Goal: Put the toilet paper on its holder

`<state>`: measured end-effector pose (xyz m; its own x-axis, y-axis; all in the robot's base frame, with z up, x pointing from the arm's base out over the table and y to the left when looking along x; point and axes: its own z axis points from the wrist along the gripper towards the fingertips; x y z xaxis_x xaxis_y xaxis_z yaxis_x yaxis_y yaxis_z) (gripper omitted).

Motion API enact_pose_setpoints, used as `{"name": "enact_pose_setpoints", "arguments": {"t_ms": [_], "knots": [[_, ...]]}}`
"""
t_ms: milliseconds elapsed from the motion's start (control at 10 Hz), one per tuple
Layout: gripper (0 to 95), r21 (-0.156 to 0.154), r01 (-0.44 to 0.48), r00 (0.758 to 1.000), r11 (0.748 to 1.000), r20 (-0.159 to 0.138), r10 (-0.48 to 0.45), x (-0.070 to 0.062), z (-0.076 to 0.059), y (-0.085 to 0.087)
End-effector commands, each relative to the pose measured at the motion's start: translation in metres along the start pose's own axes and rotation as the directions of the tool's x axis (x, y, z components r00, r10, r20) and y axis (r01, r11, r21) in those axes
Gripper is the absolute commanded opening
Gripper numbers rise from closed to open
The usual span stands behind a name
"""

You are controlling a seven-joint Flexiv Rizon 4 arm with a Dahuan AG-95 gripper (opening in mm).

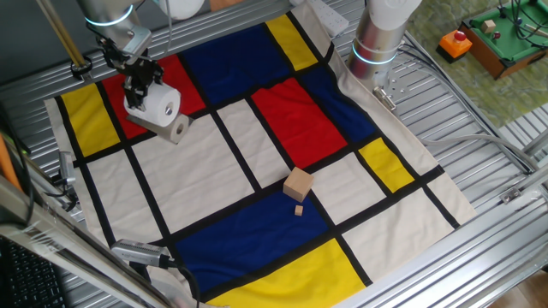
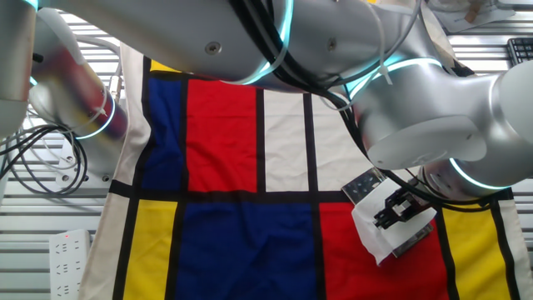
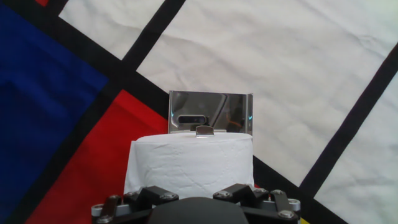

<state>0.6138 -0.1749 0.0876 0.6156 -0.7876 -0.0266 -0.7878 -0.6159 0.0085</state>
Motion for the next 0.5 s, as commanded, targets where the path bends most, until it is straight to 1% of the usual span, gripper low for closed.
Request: {"name": "enact_pose_setpoints", "arguments": {"t_ms": [100, 200, 300, 400, 500], "knots": [[19.0, 0.009, 0.013, 1.0, 1.0, -0.006, -0.013, 0.0, -0.0002, -0.0004], [38.0, 0.015, 0.019, 1.0, 1.0, -0.007, -0.019, 0.0, -0.0004, -0.0005], [38.0, 0.018, 0.02, 1.0, 1.0, -0.008, -0.019, 0.0, -0.0004, -0.0005], [57.0, 0.02, 0.02, 1.0, 1.0, -0.01, -0.02, 0.0, -0.0005, -0.0006], [57.0, 0.02, 0.022, 1.0, 1.0, -0.01, -0.022, 0.0, -0.0005, -0.0006]]}}
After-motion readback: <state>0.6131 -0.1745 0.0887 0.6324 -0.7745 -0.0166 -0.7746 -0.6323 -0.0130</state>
